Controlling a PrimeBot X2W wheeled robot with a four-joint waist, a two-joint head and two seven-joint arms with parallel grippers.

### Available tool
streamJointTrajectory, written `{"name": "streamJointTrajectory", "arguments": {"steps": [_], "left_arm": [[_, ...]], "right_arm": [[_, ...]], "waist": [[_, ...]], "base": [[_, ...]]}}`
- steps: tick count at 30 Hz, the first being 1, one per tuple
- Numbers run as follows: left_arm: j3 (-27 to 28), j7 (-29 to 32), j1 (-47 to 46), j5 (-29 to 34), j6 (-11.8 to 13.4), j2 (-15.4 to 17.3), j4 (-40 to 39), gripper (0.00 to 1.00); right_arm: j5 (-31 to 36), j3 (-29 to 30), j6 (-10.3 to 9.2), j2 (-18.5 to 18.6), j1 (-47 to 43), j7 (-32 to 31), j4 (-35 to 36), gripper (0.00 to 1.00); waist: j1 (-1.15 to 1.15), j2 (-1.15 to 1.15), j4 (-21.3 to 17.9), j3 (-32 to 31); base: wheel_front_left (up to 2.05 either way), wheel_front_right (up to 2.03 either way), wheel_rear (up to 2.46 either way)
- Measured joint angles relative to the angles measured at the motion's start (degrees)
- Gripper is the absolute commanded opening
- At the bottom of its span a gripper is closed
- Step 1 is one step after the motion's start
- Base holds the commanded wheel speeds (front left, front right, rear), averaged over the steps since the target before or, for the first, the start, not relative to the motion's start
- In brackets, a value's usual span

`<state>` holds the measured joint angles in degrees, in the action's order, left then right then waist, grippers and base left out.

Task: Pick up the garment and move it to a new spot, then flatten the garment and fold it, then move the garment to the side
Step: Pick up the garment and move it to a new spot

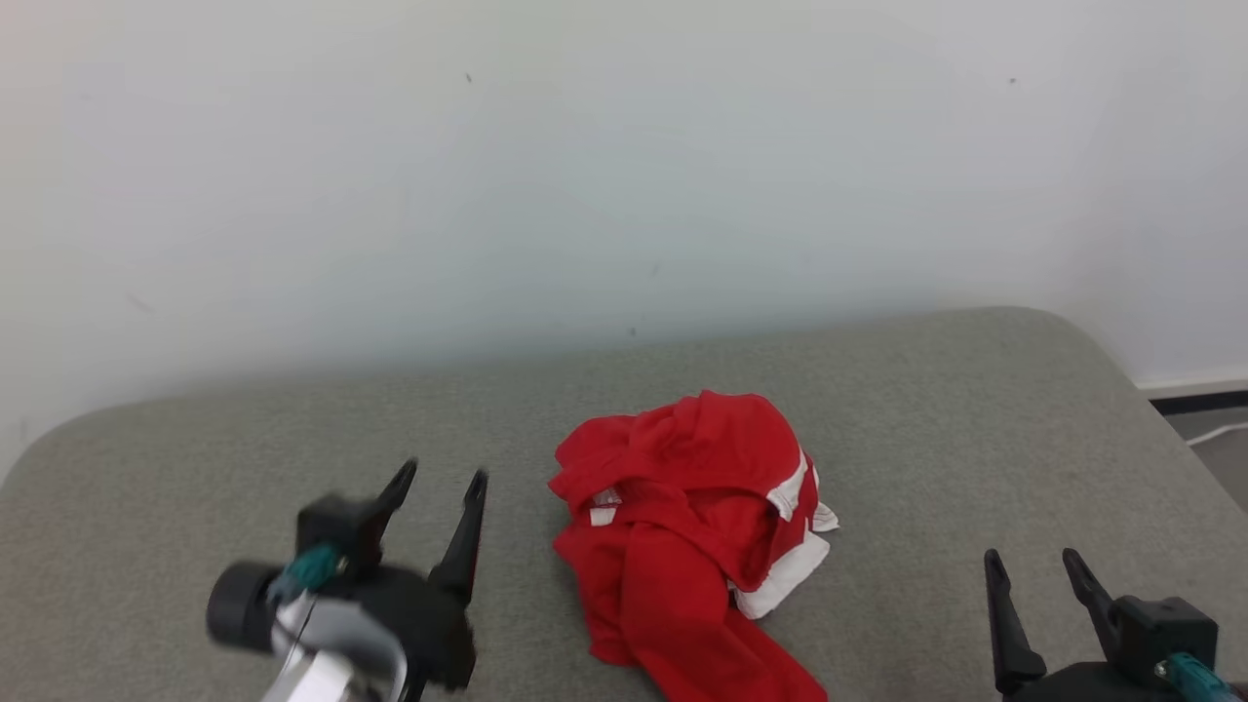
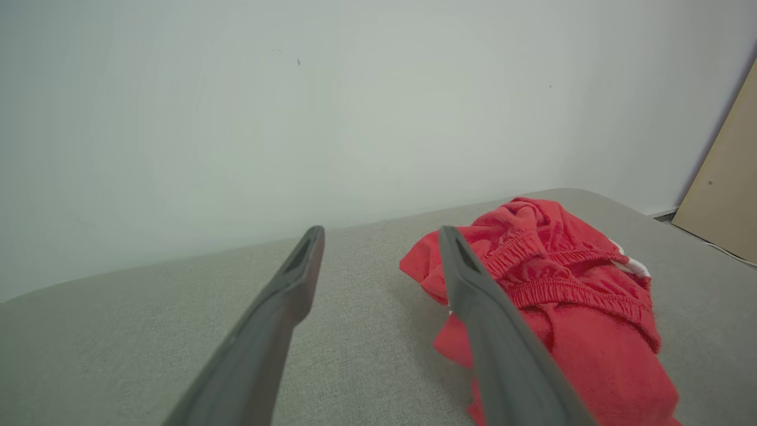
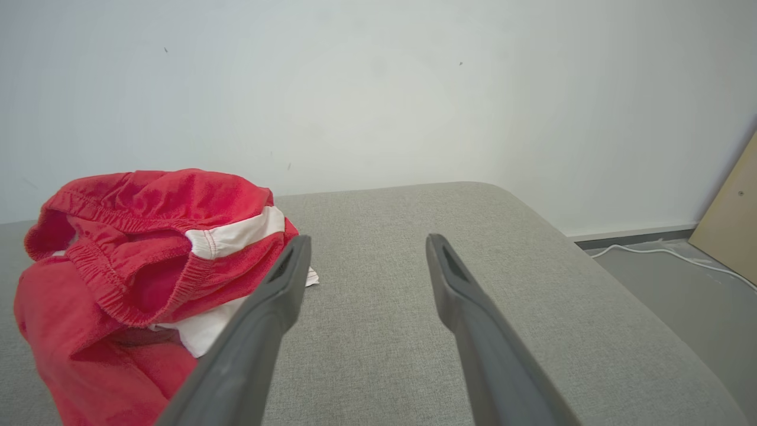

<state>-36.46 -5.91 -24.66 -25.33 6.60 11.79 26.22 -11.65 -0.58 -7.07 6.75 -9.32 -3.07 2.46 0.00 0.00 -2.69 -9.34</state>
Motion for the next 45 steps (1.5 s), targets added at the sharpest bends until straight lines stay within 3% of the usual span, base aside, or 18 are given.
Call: {"name": "streamJointTrajectory", "arguments": {"steps": [9,17,20,38,43,45], "left_arm": [[6.05,-3.66,19.02,-0.05,0.51,7.1,-14.59,1.0],[18.36,-5.79,32.59,1.12,0.52,4.46,-21.8,1.0],[20.11,-5.76,36.99,2.75,0.52,2.96,-23.74,1.0],[24.57,1.08,40.9,9.2,0.52,0.73,-35.91,1.0],[23.19,6.23,40.69,9.61,0.52,1.22,-36.3,1.0],[22.24,12.04,36.41,8.71,0.52,1.35,-35.56,1.0]], "right_arm": [[-0.98,0.93,1.05,1.94,-1.92,1.59,1.62,1.0],[-1.91,0.56,1.59,1.44,-1.93,2.59,0.38,1.0],[-2.41,0.53,1.53,0.15,-2.22,2.66,-0.53,1.0],[-2.38,-2.08,2.12,-0.53,-1.36,3.63,-2.74,1.0],[-2.37,-2.13,2.12,-0.52,-0.75,3.94,-2.82,1.0],[-2.37,-2.59,2.32,-0.54,-0.47,4.09,-2.79,1.0]], "waist": [[0.0,0.0,3.67,-0.94],[0.0,0.0,5.83,-0.72],[0.0,0.0,6.18,-0.53],[0.0,0.0,5.49,1.37],[0.0,0.0,5.06,1.9],[0.01,0.0,4.56,2.63]], "base": [[0.0,0.0,0.0],[0.0,0.0,0.0],[0.0,0.0,0.0],[0.0,0.0,0.0],[0.0,0.0,0.0],[0.0,0.0,0.0]]}}
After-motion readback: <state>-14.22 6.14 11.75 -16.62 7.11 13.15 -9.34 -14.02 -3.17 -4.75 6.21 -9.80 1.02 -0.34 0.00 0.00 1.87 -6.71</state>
